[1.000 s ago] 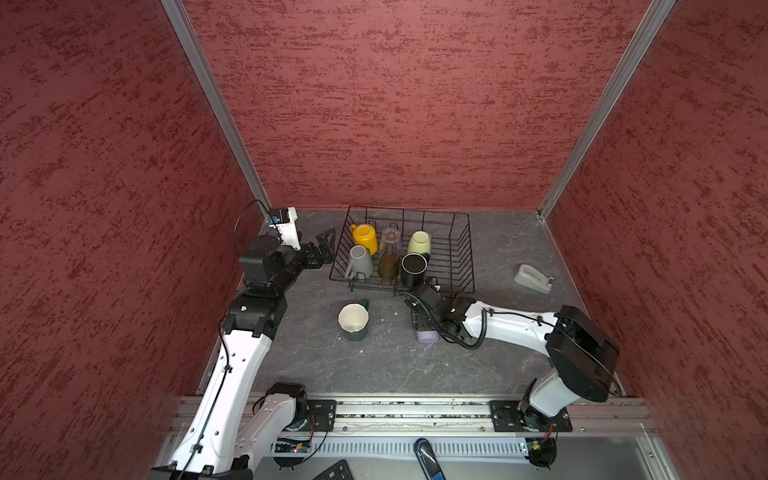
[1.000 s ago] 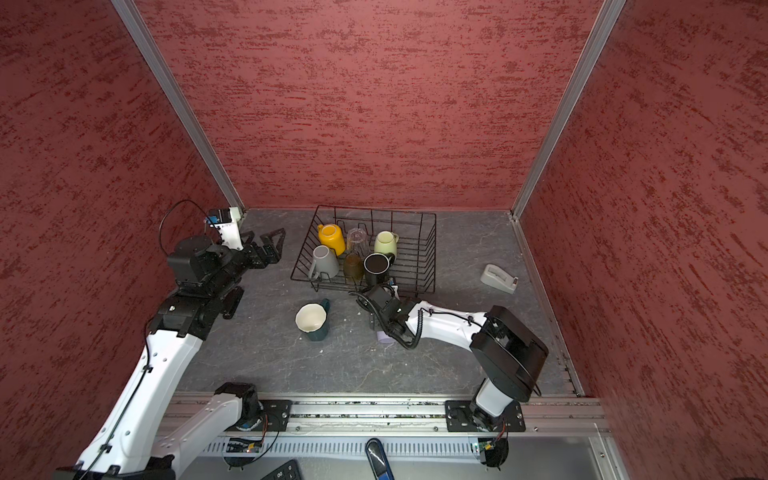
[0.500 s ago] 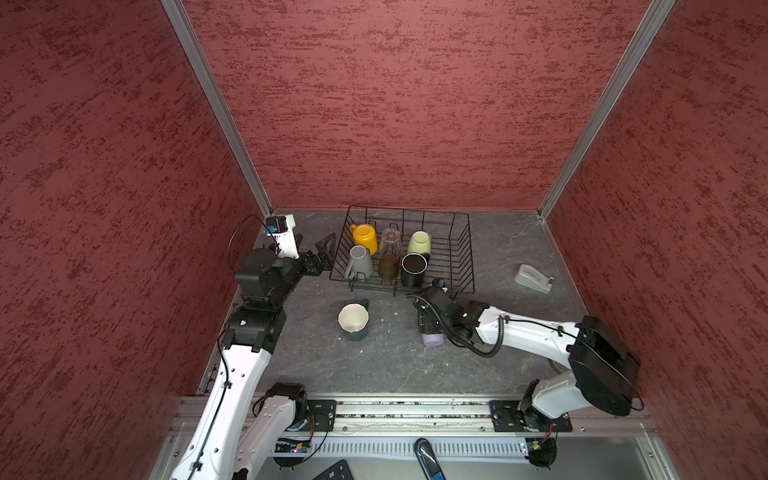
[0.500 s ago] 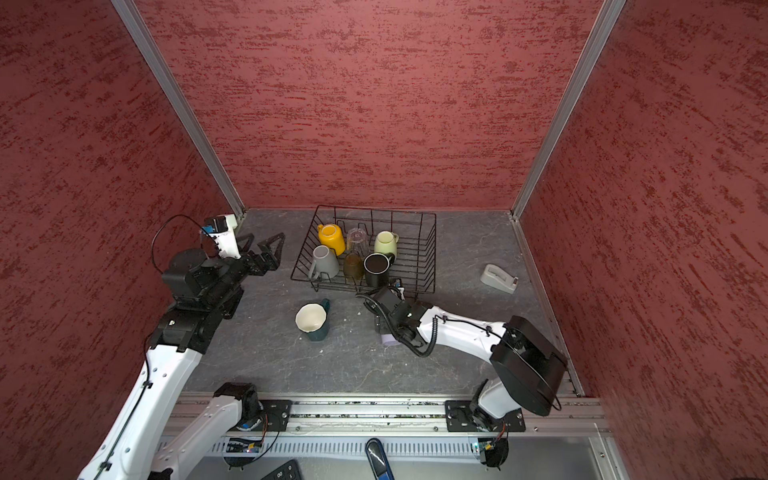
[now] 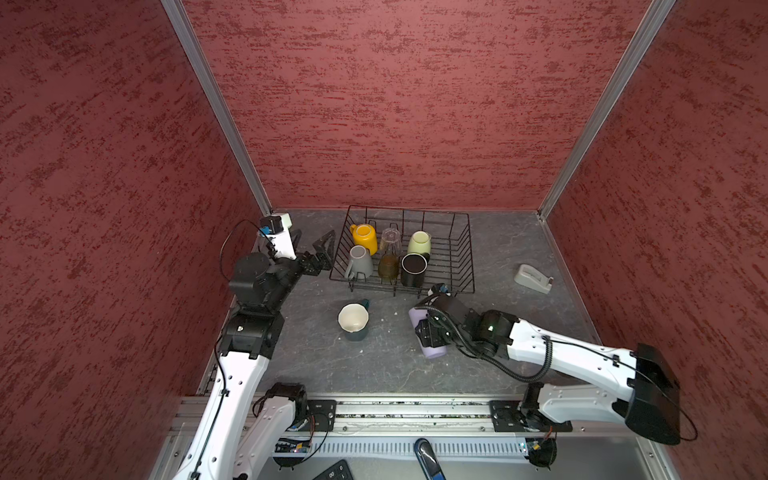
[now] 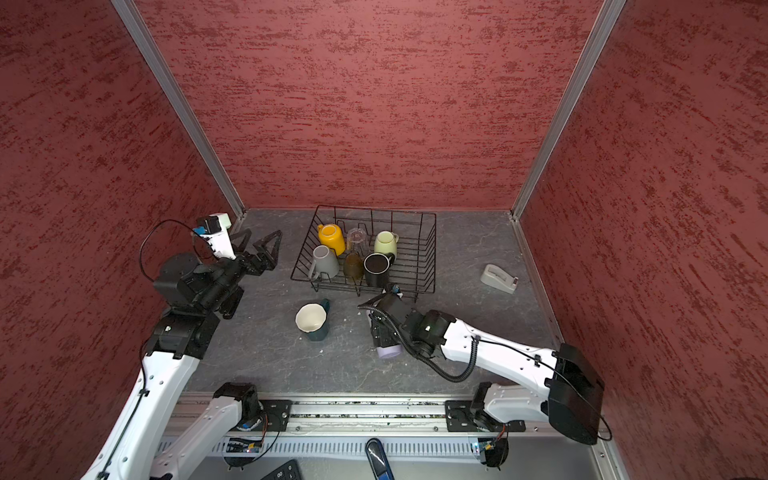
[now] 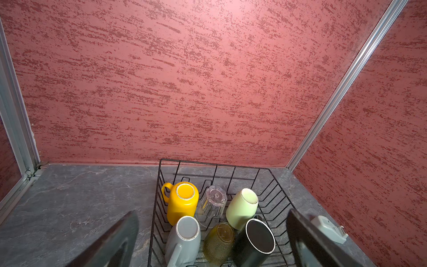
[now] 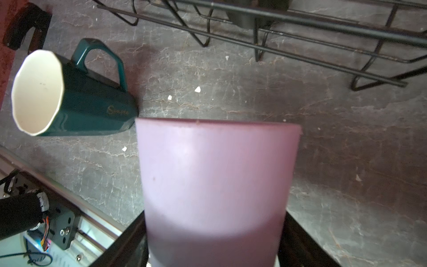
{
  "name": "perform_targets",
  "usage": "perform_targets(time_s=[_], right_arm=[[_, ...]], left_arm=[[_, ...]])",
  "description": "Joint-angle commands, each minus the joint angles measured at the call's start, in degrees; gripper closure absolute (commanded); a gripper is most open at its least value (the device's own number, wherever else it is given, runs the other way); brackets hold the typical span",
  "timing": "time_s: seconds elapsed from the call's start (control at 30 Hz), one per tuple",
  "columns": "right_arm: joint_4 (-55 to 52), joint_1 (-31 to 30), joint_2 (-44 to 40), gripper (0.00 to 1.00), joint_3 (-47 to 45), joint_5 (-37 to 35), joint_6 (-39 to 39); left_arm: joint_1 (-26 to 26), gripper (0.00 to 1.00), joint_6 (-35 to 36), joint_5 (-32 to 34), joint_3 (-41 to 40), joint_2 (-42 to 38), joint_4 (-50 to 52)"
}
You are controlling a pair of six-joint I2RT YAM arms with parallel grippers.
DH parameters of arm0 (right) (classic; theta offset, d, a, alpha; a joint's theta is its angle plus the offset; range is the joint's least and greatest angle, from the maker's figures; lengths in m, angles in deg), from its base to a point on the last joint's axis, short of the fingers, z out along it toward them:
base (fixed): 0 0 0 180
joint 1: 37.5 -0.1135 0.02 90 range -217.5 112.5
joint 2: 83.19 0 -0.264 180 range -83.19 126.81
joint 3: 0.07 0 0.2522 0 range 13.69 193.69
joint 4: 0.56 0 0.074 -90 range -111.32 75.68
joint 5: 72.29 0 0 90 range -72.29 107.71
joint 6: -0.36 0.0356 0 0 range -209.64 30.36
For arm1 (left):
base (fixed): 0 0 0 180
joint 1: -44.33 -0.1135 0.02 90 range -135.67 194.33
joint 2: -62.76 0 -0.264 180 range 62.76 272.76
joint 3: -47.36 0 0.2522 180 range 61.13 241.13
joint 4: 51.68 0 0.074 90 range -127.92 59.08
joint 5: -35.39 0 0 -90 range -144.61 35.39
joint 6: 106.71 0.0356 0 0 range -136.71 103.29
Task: Load cups into a dish rack
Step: Pick up the cup from the center of the table.
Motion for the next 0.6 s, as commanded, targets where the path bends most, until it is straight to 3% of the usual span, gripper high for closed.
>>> perform_targets(time_s=[0.0,0.37,0.5,0.57], right_arm=[[0.08,-0.45,-3.47,0.53,2.22,1.06,1.18],[8.49,1.82,-5.72,0.53,4.21,-1.76,3.48],[13.24,5.57,-8.15,0.53,3.45,-0.1,3.7],[15.58,8.2,-9.2,0.53,2.92,1.59,4.09]], left_arm=[[-0.24,0.0,-0.59,-0.89,-0.46,-0.73,-2.07],[2.13,0.0,-2.46,-6.21,-2.42,-1.21,-7.06],[9.78,0.01,4.01,-4.58,-4.88,-1.44,-9.53],[16.55,0.02,10.28,-0.29,-6.98,-1.85,-11.48]])
